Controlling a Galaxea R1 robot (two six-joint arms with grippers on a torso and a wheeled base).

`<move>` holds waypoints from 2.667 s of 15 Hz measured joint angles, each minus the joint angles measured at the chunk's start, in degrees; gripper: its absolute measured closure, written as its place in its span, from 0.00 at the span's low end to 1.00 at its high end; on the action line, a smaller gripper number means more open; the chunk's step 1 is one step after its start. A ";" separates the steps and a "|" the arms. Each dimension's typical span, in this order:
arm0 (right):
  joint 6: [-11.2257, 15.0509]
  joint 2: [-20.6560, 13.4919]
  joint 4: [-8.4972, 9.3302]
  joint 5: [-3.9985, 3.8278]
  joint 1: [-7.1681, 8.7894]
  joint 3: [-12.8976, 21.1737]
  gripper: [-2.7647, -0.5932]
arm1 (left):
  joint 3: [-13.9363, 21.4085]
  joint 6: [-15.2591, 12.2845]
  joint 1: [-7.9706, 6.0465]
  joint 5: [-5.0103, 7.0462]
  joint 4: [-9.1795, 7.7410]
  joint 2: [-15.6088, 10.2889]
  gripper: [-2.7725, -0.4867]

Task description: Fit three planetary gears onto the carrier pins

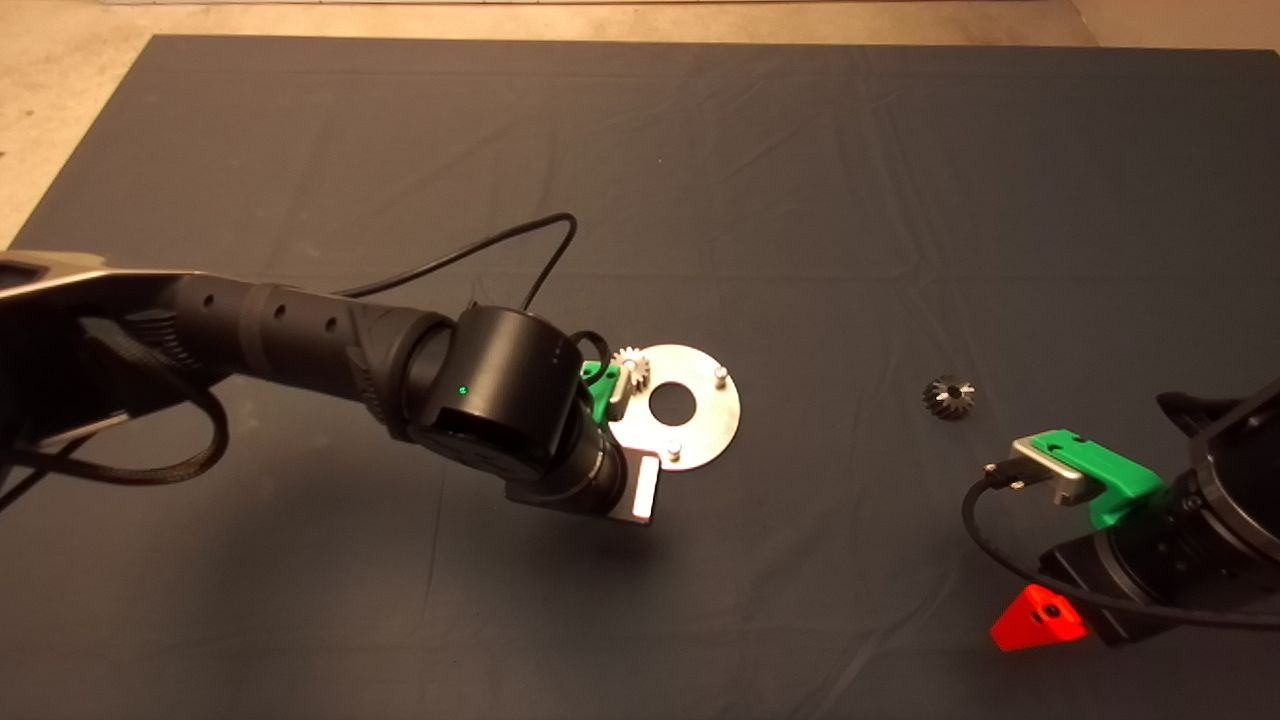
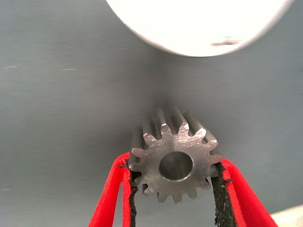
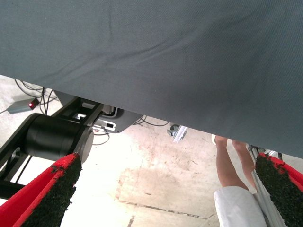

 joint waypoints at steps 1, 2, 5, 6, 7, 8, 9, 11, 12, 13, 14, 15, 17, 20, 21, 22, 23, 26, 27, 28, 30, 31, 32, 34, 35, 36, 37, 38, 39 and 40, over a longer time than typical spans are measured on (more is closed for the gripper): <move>0.00 -0.01 0.00 -0.02 0.00 0.00 0.02 | -0.45 -0.41 -0.17 -0.09 -0.12 1.04 0.87; 0.00 -0.04 0.00 -0.05 0.00 0.00 0.02 | -0.85 -0.44 -0.32 -0.09 -0.40 2.00 0.87; 0.00 -0.12 0.00 0.00 0.02 0.00 0.02 | -1.40 1.93 -1.28 -0.05 -0.96 3.94 0.88; 0.00 -0.12 -0.02 0.00 0.00 0.00 0.02 | -1.61 3.71 -1.46 -0.02 -0.96 4.38 0.88; 0.00 -0.15 0.00 -0.02 0.00 0.00 0.02 | -1.80 5.84 -1.46 -0.09 -0.97 4.70 0.88; 0.00 -0.15 0.00 -0.05 0.00 0.00 0.02 | -2.01 7.87 -1.46 -0.09 -0.99 4.99 0.88; 0.00 -0.15 0.00 -0.02 0.00 0.00 0.02 | -2.45 9.94 -1.48 -0.09 -0.99 5.27 0.88; 0.00 -0.13 -0.01 -0.02 0.00 0.00 0.02 | -3.81 13.35 -1.48 -0.02 -0.99 5.55 0.88; 0.00 -0.15 0.00 -0.02 0.00 0.00 0.02 | -4.65 15.12 -1.48 0.01 -0.99 5.71 0.88; 0.00 -0.15 -0.02 -0.05 0.00 0.00 0.02 | -5.47 17.35 -1.48 0.04 -0.99 5.99 0.88; 0.00 -0.15 0.00 -0.02 0.00 0.00 0.02 | -6.19 19.27 -1.50 0.00 -0.97 6.34 0.88; 0.00 -0.15 0.00 -0.05 0.00 0.00 0.02 | -6.84 20.98 -1.66 -0.05 -1.01 6.62 0.88; 0.00 -0.15 -0.02 -0.02 0.00 0.00 0.02 | -8.79 24.73 -1.79 -0.07 -0.99 6.70 0.88; 0.00 -0.15 -0.01 -0.02 0.00 0.00 0.02 | -10.70 27.37 -1.79 0.00 -1.01 6.81 0.88; 0.00 -0.15 0.00 0.00 0.00 0.00 0.02 | -11.17 27.76 -1.79 -0.07 -1.01 6.95 0.88; 0.00 -0.15 0.00 -0.02 0.00 0.00 0.02 | -11.78 28.53 -1.77 -0.09 -1.01 7.09 0.88; 0.00 -0.15 -0.02 0.00 0.00 0.00 0.02 | -12.46 29.50 -1.79 -0.11 -0.99 7.17 0.88; 0.00 -0.15 0.00 -0.02 0.00 0.00 0.02 | -13.99 31.21 -1.77 -0.07 -0.99 7.28 0.88; 0.00 -0.15 0.00 -0.02 0.00 0.00 0.02 | -14.05 31.67 -1.79 -0.07 -0.99 7.31 0.88; 0.00 -0.15 0.00 -0.02 0.00 0.00 0.02 | -14.10 31.89 -1.77 -0.07 -1.01 7.33 0.88; 0.00 -0.15 0.00 -0.05 0.00 0.00 0.02 | -14.46 32.09 -1.78 -0.11 -1.01 7.64 0.88; 0.00 -0.15 0.00 -0.02 0.00 0.00 0.02 | -14.54 32.10 -1.78 -0.10 -1.02 7.64 0.88; 0.00 -0.15 0.00 -0.02 0.00 0.00 0.02 | -14.60 32.12 -1.79 -0.09 -1.01 7.64 0.88; 0.00 -0.15 0.00 -0.02 0.00 0.00 0.02 | -14.68 32.12 -1.79 -0.05 -1.02 7.88 0.88; 0.00 -0.15 0.00 0.00 0.00 0.00 0.02 | -14.68 32.12 -1.77 -0.07 -1.02 8.14 0.88; 0.00 -0.15 -0.02 -0.02 0.00 0.00 0.02 | -14.71 32.12 -1.78 -0.07 -1.02 8.42 0.88; 0.00 -0.15 -0.01 -0.02 0.00 0.00 0.02 | -14.71 32.10 -1.79 -0.09 -1.02 8.64 0.88; 0.00 -0.15 -0.02 -0.05 0.00 0.00 0.02 | -14.73 32.10 -1.77 -0.12 -1.02 8.82 0.88; 0.00 -0.15 -0.02 -0.02 0.00 0.00 0.02 | -14.73 32.10 -1.77 -0.11 -1.02 8.88 0.88; 0.00 -0.15 -0.02 -0.02 0.00 0.00 0.02 | -14.73 32.09 -1.77 -0.09 -1.02 8.88 0.88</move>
